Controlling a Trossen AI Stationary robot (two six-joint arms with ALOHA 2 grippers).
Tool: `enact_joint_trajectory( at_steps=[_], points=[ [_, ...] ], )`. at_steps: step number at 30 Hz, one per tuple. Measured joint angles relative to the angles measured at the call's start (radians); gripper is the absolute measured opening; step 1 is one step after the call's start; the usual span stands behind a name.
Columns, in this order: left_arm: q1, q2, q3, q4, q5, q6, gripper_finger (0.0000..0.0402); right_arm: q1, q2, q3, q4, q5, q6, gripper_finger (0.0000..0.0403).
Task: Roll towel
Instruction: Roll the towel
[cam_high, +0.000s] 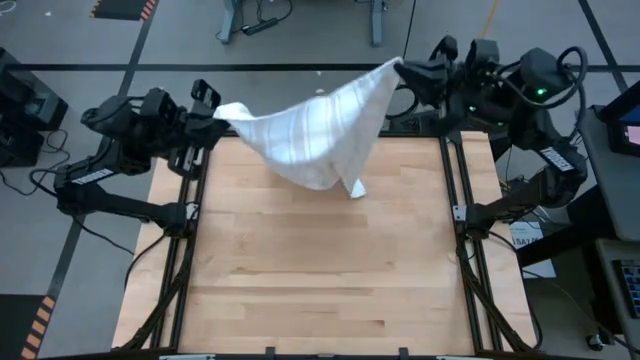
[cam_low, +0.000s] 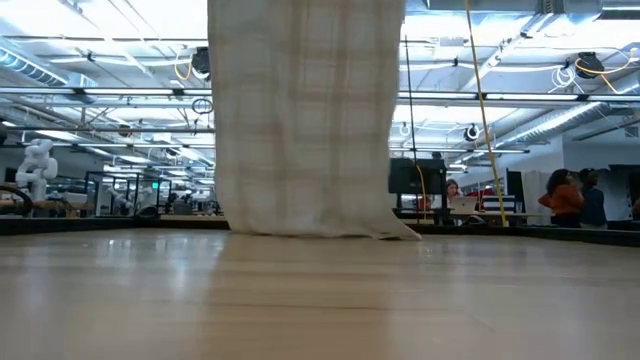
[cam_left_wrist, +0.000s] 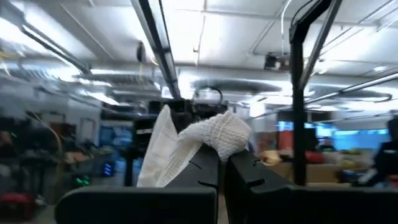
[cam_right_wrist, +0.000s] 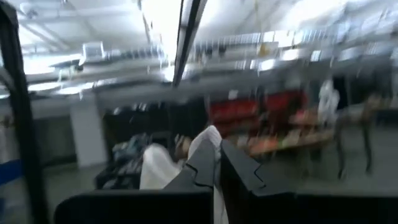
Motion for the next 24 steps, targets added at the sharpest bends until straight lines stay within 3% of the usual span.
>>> enact_joint_trajectory(
  at_steps=[3, 7, 10, 12, 17, 20, 24],
  points=[
    [0.0, 0.0, 0.0, -0.053, 0.037, -0.026, 0.0004, 0.008, -0.008, 0.03, -0.147, -0.023, 0.085, 0.0002],
    [-0.001, 0.0, 0.0, -0.175, 0.106, -0.054, 0.0004, 0.008, -0.016, 0.034, -0.305, -0.133, 0.219, 0.0002],
    [0.0, 0.0, 0.0, -0.247, 0.105, -0.078, 0.0004, 0.014, -0.017, 0.034, -0.36, -0.211, 0.281, 0.0002],
    [0.0, 0.0, 0.0, -0.275, 0.075, -0.074, 0.0004, 0.015, -0.019, 0.034, -0.373, -0.205, 0.285, 0.0002],
    [0.005, 0.008, 0.0, -0.285, -0.158, 0.016, 0.0004, 0.013, -0.009, 0.034, -0.339, 0.02, 0.193, 0.0002],
    [0.006, 0.019, -0.001, -0.201, -0.312, 0.097, 0.0004, 0.003, 0.004, 0.034, -0.248, 0.178, 0.109, 0.0002],
    [0.034, 0.042, 0.0, -0.042, -0.359, 0.167, 0.0004, -0.035, 0.025, 0.034, -0.059, 0.233, -0.03, 0.0002]
  ],
)
